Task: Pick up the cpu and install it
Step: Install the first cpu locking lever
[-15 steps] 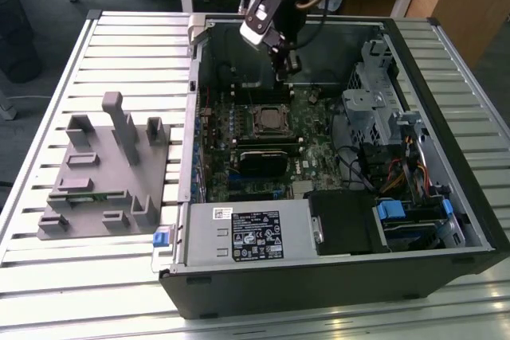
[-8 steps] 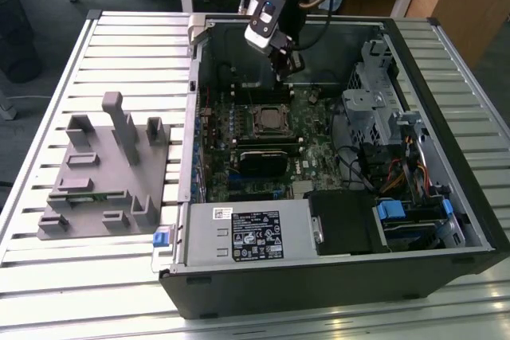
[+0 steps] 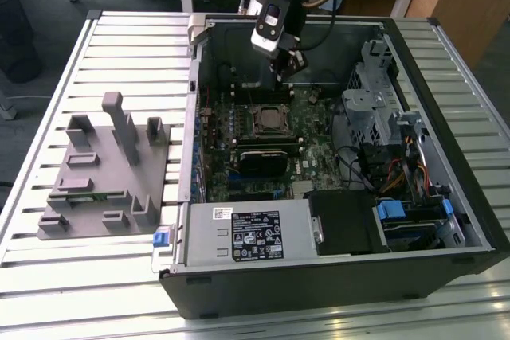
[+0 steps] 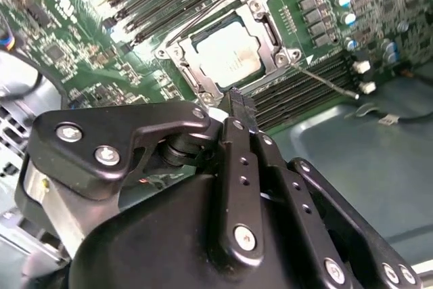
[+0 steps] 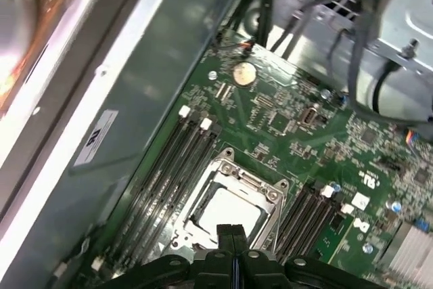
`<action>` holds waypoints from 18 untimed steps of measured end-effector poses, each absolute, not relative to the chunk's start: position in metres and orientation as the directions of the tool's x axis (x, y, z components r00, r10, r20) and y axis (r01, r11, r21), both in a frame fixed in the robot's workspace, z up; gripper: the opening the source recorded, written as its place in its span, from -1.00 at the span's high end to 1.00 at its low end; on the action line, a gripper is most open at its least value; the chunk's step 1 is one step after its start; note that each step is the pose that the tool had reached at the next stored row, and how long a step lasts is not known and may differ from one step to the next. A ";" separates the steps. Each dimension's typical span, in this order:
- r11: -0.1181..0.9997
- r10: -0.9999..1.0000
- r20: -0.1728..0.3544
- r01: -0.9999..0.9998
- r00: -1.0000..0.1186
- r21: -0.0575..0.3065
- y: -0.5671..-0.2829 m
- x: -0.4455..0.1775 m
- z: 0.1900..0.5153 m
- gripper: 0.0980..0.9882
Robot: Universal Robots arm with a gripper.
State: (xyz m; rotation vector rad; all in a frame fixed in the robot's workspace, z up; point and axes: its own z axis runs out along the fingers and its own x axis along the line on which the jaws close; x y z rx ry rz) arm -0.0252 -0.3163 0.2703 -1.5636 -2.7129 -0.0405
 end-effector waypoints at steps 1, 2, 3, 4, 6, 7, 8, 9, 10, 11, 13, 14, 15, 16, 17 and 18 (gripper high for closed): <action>0.516 0.856 0.022 0.856 -0.517 0.017 -0.316 -0.025 0.270 0.98; 0.532 0.846 0.022 0.847 -0.532 0.017 -0.316 -0.025 0.270 0.98; 0.547 0.837 0.022 0.837 -0.547 0.017 -0.316 -0.025 0.270 0.98; 0.561 0.827 0.022 0.827 -0.562 0.017 -0.316 -0.025 0.270 0.98; 0.589 0.808 0.022 0.808 -0.589 0.017 -0.316 -0.025 0.270 0.98; 0.604 0.797 0.022 0.797 -0.604 0.017 -0.316 -0.025 0.270 0.98; 0.618 0.786 0.022 0.786 -0.618 0.017 -0.316 -0.025 0.269 0.98; 0.632 0.774 0.022 0.775 -0.632 0.017 -0.316 -0.025 0.269 0.98; 0.646 0.763 0.021 0.763 -0.646 0.017 -0.316 -0.025 0.269 0.98; 0.660 0.751 0.022 0.751 -0.660 0.017 -0.316 -0.025 0.269 0.98; 0.686 0.727 0.021 0.727 -0.687 0.017 -0.316 -0.025 0.269 0.98; 0.695 0.718 0.021 0.718 -0.696 0.017 -0.316 -0.025 0.269 0.98; 0.702 0.712 0.021 0.712 -0.702 0.017 -0.316 -0.025 0.269 0.98; 0.707 0.707 0.021 0.707 -0.707 0.017 -0.316 -0.025 0.269 0.98; 0.712 0.702 0.021 0.702 -0.712 0.017 -0.316 -0.025 0.269 0.98; 0.717 0.697 0.021 0.697 -0.717 0.016 -0.316 -0.025 0.269 0.98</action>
